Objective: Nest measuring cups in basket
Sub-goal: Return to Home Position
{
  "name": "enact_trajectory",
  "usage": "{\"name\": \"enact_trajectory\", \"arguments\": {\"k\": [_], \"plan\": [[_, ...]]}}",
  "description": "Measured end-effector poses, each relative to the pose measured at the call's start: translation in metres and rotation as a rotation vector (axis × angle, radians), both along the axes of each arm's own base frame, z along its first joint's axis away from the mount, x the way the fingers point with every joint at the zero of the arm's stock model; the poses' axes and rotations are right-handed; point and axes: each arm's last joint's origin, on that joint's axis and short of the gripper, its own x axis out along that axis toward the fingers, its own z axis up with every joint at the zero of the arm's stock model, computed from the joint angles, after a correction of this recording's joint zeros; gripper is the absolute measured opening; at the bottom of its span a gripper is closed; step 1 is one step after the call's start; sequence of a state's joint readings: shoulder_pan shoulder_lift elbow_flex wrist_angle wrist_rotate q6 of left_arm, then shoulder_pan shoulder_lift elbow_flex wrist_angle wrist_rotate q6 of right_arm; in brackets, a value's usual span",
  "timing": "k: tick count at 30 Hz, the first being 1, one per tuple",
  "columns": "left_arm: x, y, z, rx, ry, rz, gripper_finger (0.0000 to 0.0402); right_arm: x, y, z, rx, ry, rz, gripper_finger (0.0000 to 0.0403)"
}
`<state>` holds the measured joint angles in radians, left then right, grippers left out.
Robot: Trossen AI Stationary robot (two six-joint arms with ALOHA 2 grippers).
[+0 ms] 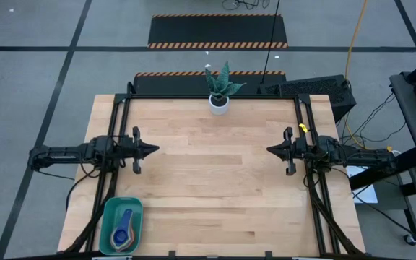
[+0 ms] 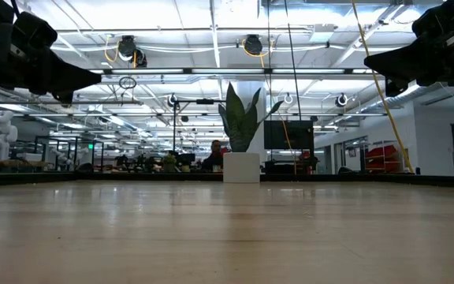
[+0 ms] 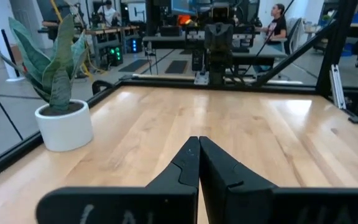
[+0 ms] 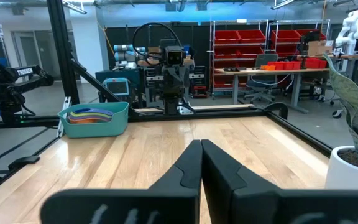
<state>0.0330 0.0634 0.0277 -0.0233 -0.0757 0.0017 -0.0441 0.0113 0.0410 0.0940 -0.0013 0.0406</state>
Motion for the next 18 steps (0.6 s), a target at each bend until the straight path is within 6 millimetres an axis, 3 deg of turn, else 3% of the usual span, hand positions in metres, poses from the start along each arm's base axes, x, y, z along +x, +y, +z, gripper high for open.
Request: {"name": "enact_trajectory", "arguments": {"k": [18], "plan": [[-0.0038,-0.0012,0.0045,0.074,-0.054,-0.012,0.0002,0.0,0.0,0.0,0.0,0.0,0.0,0.0]]}}
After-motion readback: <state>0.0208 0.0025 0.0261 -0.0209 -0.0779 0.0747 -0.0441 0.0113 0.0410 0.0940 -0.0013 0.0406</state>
